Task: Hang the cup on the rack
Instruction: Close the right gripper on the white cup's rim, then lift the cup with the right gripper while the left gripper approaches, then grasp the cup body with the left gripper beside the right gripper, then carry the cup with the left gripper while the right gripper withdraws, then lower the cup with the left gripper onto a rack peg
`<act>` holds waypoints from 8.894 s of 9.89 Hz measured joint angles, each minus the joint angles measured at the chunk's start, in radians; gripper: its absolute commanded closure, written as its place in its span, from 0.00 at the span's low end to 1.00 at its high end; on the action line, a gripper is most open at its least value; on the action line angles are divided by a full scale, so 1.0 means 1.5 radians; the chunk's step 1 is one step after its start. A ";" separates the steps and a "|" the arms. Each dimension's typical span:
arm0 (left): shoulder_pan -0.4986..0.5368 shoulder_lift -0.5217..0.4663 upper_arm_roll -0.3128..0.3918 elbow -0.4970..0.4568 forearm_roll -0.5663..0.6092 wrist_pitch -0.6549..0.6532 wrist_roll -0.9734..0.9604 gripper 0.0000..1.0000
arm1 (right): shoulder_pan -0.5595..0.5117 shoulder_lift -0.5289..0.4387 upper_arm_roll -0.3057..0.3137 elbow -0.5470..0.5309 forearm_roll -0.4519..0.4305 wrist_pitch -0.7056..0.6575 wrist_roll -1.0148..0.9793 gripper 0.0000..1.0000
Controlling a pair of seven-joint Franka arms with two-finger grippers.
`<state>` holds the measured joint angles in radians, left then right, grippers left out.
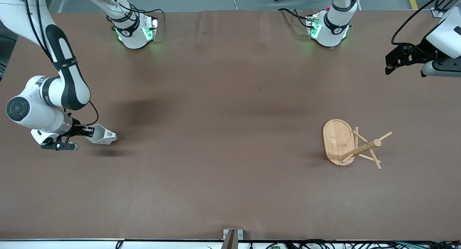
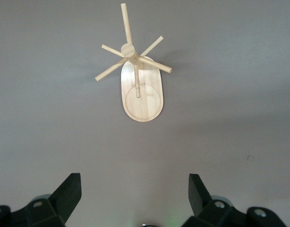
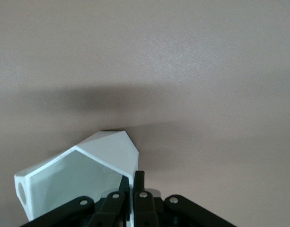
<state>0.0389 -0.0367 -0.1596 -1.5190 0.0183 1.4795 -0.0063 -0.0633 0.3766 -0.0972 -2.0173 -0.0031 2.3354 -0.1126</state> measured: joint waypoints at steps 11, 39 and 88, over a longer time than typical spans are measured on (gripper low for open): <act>-0.008 0.012 -0.001 0.000 0.000 0.000 -0.001 0.00 | 0.006 -0.143 0.193 0.076 0.363 -0.179 0.001 1.00; -0.095 0.241 -0.330 0.124 0.002 0.228 0.405 0.02 | 0.094 0.021 0.384 0.220 0.961 -0.181 -0.062 0.99; 0.082 0.048 -0.207 -0.336 -0.007 0.494 -0.141 0.83 | 0.015 -0.252 0.029 0.359 -0.009 -0.538 0.046 0.00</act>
<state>0.1627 0.0348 -0.4701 -2.0234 0.0074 2.2207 -0.2184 -0.0413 -0.0011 -0.0530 -1.4785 -0.0160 1.5281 -0.0438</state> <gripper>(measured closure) 0.286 0.000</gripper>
